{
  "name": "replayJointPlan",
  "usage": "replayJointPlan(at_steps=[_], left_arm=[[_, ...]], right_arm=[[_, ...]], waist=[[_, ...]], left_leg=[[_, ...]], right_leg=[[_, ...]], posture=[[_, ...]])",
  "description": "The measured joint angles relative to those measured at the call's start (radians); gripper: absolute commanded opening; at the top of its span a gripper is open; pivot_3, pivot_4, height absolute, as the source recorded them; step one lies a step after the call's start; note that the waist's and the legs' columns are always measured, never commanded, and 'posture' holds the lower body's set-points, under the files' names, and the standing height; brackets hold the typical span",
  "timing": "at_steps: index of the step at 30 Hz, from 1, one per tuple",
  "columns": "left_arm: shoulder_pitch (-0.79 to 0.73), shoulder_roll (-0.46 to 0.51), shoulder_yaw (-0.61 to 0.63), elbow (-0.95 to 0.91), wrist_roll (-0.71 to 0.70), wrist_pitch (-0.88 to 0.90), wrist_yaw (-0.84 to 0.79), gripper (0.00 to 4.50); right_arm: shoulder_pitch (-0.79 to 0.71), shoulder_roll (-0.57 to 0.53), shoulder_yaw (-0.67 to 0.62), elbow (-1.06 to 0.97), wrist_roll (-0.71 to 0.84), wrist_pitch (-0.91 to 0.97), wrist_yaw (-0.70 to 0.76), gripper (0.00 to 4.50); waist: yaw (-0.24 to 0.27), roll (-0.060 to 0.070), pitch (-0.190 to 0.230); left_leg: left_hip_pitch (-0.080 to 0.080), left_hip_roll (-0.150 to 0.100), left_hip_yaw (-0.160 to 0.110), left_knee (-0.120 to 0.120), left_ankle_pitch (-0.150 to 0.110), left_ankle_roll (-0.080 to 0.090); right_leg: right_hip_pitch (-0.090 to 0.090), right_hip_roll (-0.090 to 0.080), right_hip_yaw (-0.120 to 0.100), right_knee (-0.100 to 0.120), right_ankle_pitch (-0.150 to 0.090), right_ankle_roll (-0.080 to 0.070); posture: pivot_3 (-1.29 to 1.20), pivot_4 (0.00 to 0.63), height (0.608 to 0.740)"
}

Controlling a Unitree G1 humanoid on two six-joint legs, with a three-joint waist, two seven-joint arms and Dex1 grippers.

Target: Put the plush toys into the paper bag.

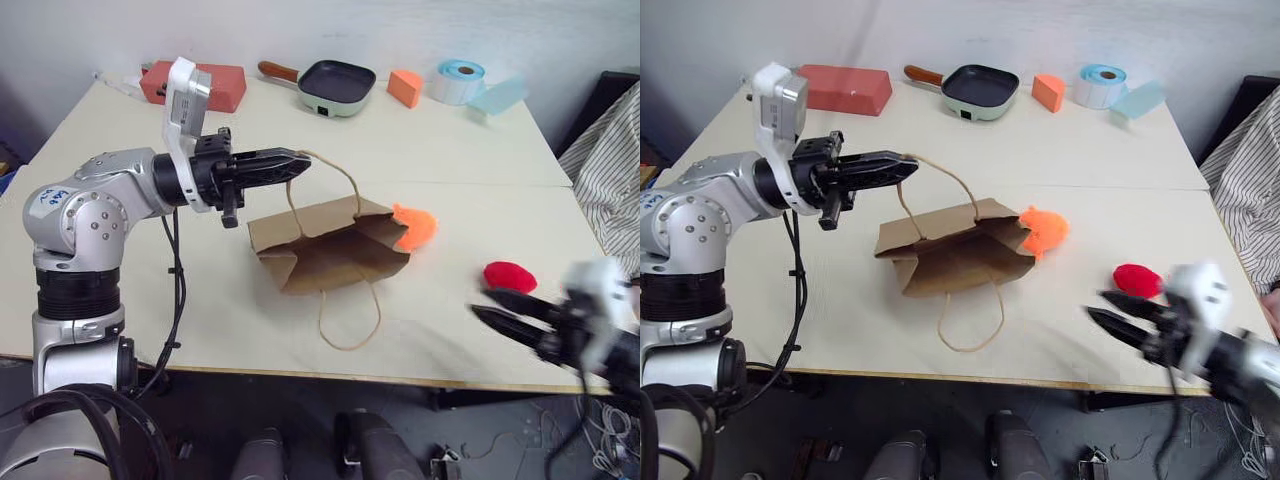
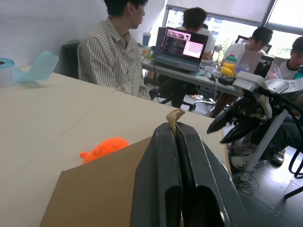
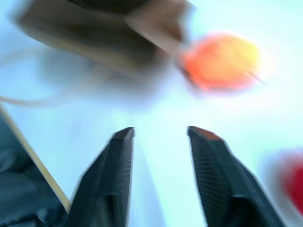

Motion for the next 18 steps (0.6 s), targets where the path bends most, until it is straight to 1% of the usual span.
replayJointPlan(at_steps=[2, 5, 6, 7, 8, 9, 11, 13, 15, 16, 18], left_arm=[[0.0, 0.0, -0.002, -0.001, 0.0, 0.004, -0.007, 0.0], [0.0, 0.0, -0.005, -0.004, -0.001, 0.004, -0.011, 0.0], [0.002, 0.003, -0.003, -0.004, 0.0, 0.004, -0.011, 0.0], [0.002, 0.0, -0.004, -0.003, 0.0, 0.004, -0.01, 0.0], [-0.001, -0.011, -0.01, -0.006, 0.0, 0.004, -0.01, 0.0], [0.0, -0.014, -0.012, -0.009, -0.001, 0.004, -0.01, 0.0], [0.001, -0.021, -0.014, -0.011, -0.001, 0.004, -0.007, 0.0], [0.006, -0.018, -0.011, -0.012, -0.001, 0.004, -0.004, 0.0], [0.008, -0.021, -0.012, -0.014, -0.001, 0.002, -0.003, 0.0], [0.01, -0.022, -0.011, -0.015, 0.001, -0.002, -0.002, 0.0], [0.012, -0.029, -0.011, -0.018, 0.002, -0.011, 0.0, 0.0]], right_arm=[[0.023, -0.008, -0.046, 0.04, 0.018, -0.017, 0.001, 3.48], [-0.018, -0.008, -0.018, 0.11, 0.022, -0.049, -0.022, 4.47], [-0.069, -0.008, 0.018, 0.144, 0.021, -0.057, -0.042, 4.47], [-0.167, -0.008, 0.084, 0.198, 0.012, -0.071, -0.075, 4.47], [-0.235, -0.008, 0.137, 0.232, 0.004, -0.084, -0.1, 4.47], [-0.322, -0.006, 0.219, 0.28, -0.021, -0.109, -0.13, 4.47], [-0.465, 0.0, 0.347, 0.383, -0.084, -0.159, -0.193, 4.47], [-0.618, 0.039, 0.443, 0.514, -0.14, -0.189, -0.255, 4.47], [-0.719, 0.07, 0.515, 0.612, -0.174, -0.202, -0.295, 4.47], [-0.793, 0.096, 0.562, 0.692, -0.195, -0.2, -0.315, 4.47], [-0.89, 0.135, 0.648, 0.824, -0.24, -0.193, -0.338, 4.47]], waist=[[-0.006, 0.0, 0.0], [-0.008, -0.001, 0.0], [-0.012, -0.002, 0.001], [-0.022, -0.003, 0.001], [-0.026, -0.002, 0.002], [-0.028, -0.001, 0.002], [-0.027, -0.001, 0.003], [-0.027, -0.001, 0.003], [-0.025, 0.0, 0.003], [-0.025, 0.0, 0.003], [-0.027, 0.0, 0.003]], left_leg=[[0.003, 0.0, 0.002, 0.0, 0.0, 0.0], [0.008, -0.001, 0.005, -0.003, 0.001, -0.001], [0.011, -0.001, 0.006, -0.004, 0.002, -0.002], [0.014, -0.001, 0.007, -0.004, 0.002, -0.002], [0.015, -0.002, 0.007, -0.004, 0.002, -0.002], [0.016, -0.002, 0.007, -0.005, 0.002, -0.002], [0.014, -0.002, 0.007, -0.007, 0.004, -0.004], [0.012, -0.001, 0.007, -0.007, 0.005, -0.005], [0.01, 0.0, 0.007, -0.007, 0.005, -0.005], [0.009, 0.0, 0.007, -0.007, 0.005, -0.005], [0.009, 0.0, 0.006, -0.006, 0.005, -0.005]], right_leg=[[0.001, 0.001, 0.003, 0.001, 0.0, 0.0], [0.003, 0.001, 0.006, 0.003, 0.0, 0.0], [0.004, 0.001, 0.006, 0.003, 0.0, 0.0], [0.006, 0.001, 0.008, 0.004, 0.0, 0.0], [0.006, 0.001, 0.008, 0.004, 0.0, 0.0], [0.006, 0.001, 0.008, 0.004, 0.0, 0.0], [0.003, 0.001, 0.008, 0.005, 0.0, 0.0], [0.001, 0.002, 0.008, 0.006, 0.0, -0.001], [-0.001, 0.002, 0.007, 0.006, -0.001, -0.001], [-0.001, 0.002, 0.007, 0.005, -0.001, -0.001], [-0.001, 0.002, 0.007, 0.005, -0.001, -0.001]], posture=[[0.0, 0.15, 0.74], [0.0, 0.15, 0.74], [0.0, 0.15, 0.74], [0.0, 0.15, 0.74], [0.0, 0.15, 0.74], [0.0, 0.15, 0.74], [0.0, 0.15, 0.74], [0.0, 0.15, 0.74], [0.0, 0.15, 0.74], [0.0, 0.15, 0.74], [0.0, 0.15, 0.74]])
